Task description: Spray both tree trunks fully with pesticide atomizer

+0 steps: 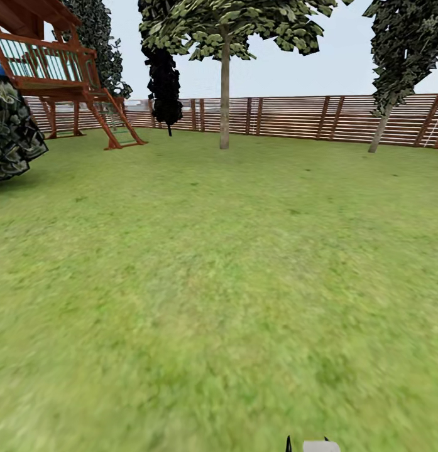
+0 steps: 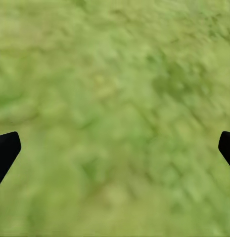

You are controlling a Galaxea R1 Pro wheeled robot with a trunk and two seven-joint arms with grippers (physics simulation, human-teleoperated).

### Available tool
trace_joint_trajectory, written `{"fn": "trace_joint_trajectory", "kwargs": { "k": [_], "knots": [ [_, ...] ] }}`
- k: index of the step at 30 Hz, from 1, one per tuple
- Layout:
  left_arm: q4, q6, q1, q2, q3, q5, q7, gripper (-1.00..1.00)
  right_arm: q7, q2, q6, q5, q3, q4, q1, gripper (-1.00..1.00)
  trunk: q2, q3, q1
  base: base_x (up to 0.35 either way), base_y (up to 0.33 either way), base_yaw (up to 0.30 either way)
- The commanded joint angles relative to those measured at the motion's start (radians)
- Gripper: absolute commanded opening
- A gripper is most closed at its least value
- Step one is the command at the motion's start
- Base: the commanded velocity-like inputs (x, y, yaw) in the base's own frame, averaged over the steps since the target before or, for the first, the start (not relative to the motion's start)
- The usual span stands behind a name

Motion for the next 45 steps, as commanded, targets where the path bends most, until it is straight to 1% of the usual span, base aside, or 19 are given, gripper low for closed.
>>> {"fn": "trace_joint_trajectory", "kwargs": {
  "k": [1,21,26,45],
  "knots": [
    [0.0,0.0,0.0,0.0,0.0,0.0,0.0,-1.0,0.0,0.0,0.0,0.0,0.0,0.0,0.0,1.0,0.0,0.0,0.0,0.339,0.0,0.0],
    [0.0,-0.001,0.0,0.001,0.0,0.0,0.0,-1.0,-0.002,0.0,0.002,0.0,0.0,0.004,0.002,1.0,0.0,0.0,0.0,0.339,0.0,0.0],
    [0.0,-0.001,0.0,0.001,0.001,0.0,0.001,-1.0,-0.002,0.0,0.002,0.0,0.0,0.02,0.001,1.0,0.0,0.0,0.0,0.339,0.0,0.0],
    [0.0,0.001,0.0,0.001,0.001,0.002,0.002,-1.0,-0.001,0.006,0.002,0.0,0.0,0.022,0.001,1.0,0.0,0.0,0.0,0.339,0.0,0.0]
  ]
}}
